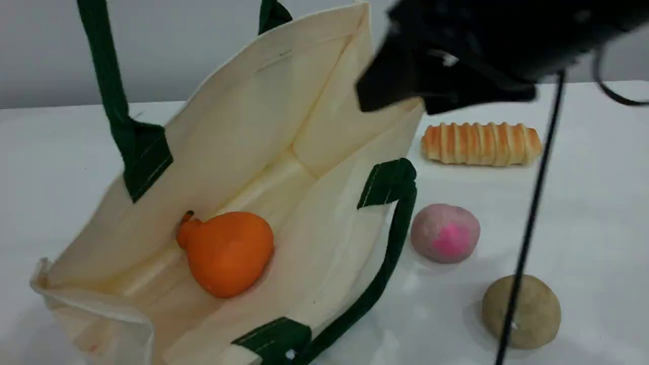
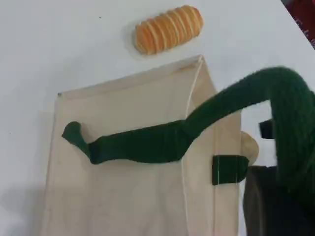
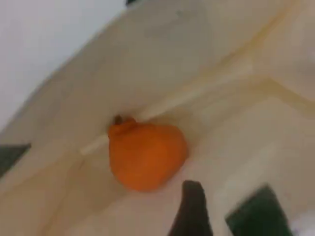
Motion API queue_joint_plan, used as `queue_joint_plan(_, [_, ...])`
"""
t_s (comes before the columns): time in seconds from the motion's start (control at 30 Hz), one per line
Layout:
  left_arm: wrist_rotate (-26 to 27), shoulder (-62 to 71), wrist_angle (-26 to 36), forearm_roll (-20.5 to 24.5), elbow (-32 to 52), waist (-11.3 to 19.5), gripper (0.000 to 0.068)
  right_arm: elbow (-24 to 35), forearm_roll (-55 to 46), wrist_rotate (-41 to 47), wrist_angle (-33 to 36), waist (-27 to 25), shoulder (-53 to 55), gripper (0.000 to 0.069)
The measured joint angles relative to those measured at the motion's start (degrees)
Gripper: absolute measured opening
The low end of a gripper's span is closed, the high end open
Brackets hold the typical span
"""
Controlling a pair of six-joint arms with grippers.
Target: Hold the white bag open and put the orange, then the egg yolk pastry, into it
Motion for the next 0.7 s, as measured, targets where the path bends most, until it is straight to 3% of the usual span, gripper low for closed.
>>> queue_joint_plan(0.23, [0.0,0.0,0.2,0.0,0.0,0.0,0.0065,9.3,0.4,1.6,-4.2,0.0,-2.0,0.0524])
queue_joint_plan(0.4, [0.0,0.0,0.3,-0.1,0.0,0.0,0.0065,14.9,3.3,1.6,-12.2,0.0,-1.8,0.0524])
queue_joint_plan(0.53, [0.0,0.0,0.3,-0.1,0.0,0.0,0.0065,16.0,4.7,1.6,-17.7,0.0,-0.3,0.0524])
queue_joint_plan(0.7, [0.0,0.0,0.3,-0.2,0.0,0.0,0.0065,16.0,4.7,1.6,-19.2,0.0,4.5,0.0524])
